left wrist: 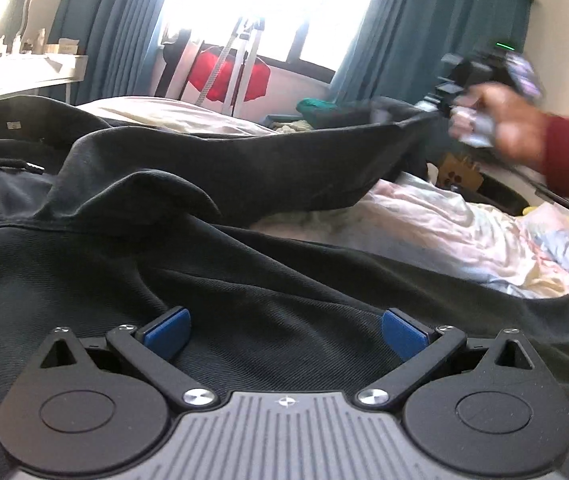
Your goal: Fold clothes
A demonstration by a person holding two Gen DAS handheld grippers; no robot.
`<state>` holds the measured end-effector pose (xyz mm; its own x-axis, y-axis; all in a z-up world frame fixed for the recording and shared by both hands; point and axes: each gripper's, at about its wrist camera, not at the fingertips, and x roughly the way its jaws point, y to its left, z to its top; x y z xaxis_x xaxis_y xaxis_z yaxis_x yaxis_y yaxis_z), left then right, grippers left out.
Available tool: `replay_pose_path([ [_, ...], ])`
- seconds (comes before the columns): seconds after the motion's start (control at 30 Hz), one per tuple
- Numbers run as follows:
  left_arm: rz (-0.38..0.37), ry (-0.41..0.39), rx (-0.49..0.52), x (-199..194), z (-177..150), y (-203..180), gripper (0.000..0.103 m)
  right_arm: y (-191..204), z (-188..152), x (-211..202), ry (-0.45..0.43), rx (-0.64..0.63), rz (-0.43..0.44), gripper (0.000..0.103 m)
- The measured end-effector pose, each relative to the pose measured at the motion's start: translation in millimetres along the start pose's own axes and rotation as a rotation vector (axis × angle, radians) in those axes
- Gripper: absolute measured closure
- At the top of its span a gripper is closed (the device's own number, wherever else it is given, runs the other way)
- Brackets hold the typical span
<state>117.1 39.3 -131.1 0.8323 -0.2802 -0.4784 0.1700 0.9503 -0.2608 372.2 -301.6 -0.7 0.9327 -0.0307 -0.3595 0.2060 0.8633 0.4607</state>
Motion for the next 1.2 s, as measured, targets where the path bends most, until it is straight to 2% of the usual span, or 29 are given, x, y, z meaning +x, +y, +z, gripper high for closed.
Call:
replay_pose_path([
  [0.17, 0.014, -0.007, -0.025, -17.3, 4.5, 2.1, 0.000, -84.6, -21.4, -94.0, 0.021, 0.140, -0.088, 0.098],
  [0.27, 0.008, -0.019, -0.045, -30.3, 7.2, 2.9, 0.000, -134.0, -69.4, -127.0, 0.097, 0.287, -0.091, 0.098],
  [0.37, 0.014, -0.028, -0.052, -39.9, 7.4, -1.4, 0.000, -163.4, -111.1, -140.8, 0.128, 0.417, -0.036, 0.098],
  [0.57, 0.046, -0.043, -0.073, -44.7, 5.0, -2.8, 0.000, -180.5, -122.9, -136.9, 0.156, 0.562, 0.056, 0.094],
  [0.6, 0.051, -0.044, -0.075, -43.9, 4.3, -2.7, 0.000, -183.3, -124.9, -136.2, 0.161, 0.586, 0.071, 0.092],
  [0.67, 0.060, -0.039, -0.081, -40.1, 2.5, -2.0, 0.000, -192.0, -131.2, -128.0, 0.180, 0.640, 0.071, 0.070],
  [0.7, 0.064, -0.032, -0.085, -37.3, 1.4, -1.5, 0.000, -196.8, -134.2, -121.9, 0.194, 0.667, 0.064, 0.051],
  [0.8, 0.077, -0.003, -0.091, -24.0, -1.2, 3.1, 0.000, -207.1, -138.4, -108.5, 0.202, 0.738, 0.084, 0.050],
  [0.9, 0.080, -0.011, -0.071, -19.3, -3.5, 3.1, 0.000, -213.3, -130.5, -103.0, 0.118, 0.759, 0.060, 0.051],
  [0.93, 0.080, -0.016, -0.061, -18.7, -4.1, 2.5, 0.000, -215.7, -126.5, -101.5, 0.088, 0.757, 0.025, 0.057],
  [0.97, 0.081, -0.022, -0.051, -18.3, -4.8, 1.7, 0.000, -218.7, -122.1, -100.5, 0.058, 0.756, -0.016, 0.064],
  [1.0, 0.080, -0.026, -0.045, -17.9, -5.7, 0.7, 0.000, -221.9, -116.2, -99.0, 0.038, 0.750, -0.068, 0.088],
  [1.03, 0.077, -0.028, -0.041, -17.2, -6.1, -0.2, 0.000, -221.0, -106.6, -94.7, 0.032, 0.723, -0.102, 0.096],
  [1.2, 0.069, -0.045, -0.020, -13.6, -5.5, -1.6, 0.000, -192.9, -40.2, -65.7, 0.023, 0.492, -0.117, 0.097],
])
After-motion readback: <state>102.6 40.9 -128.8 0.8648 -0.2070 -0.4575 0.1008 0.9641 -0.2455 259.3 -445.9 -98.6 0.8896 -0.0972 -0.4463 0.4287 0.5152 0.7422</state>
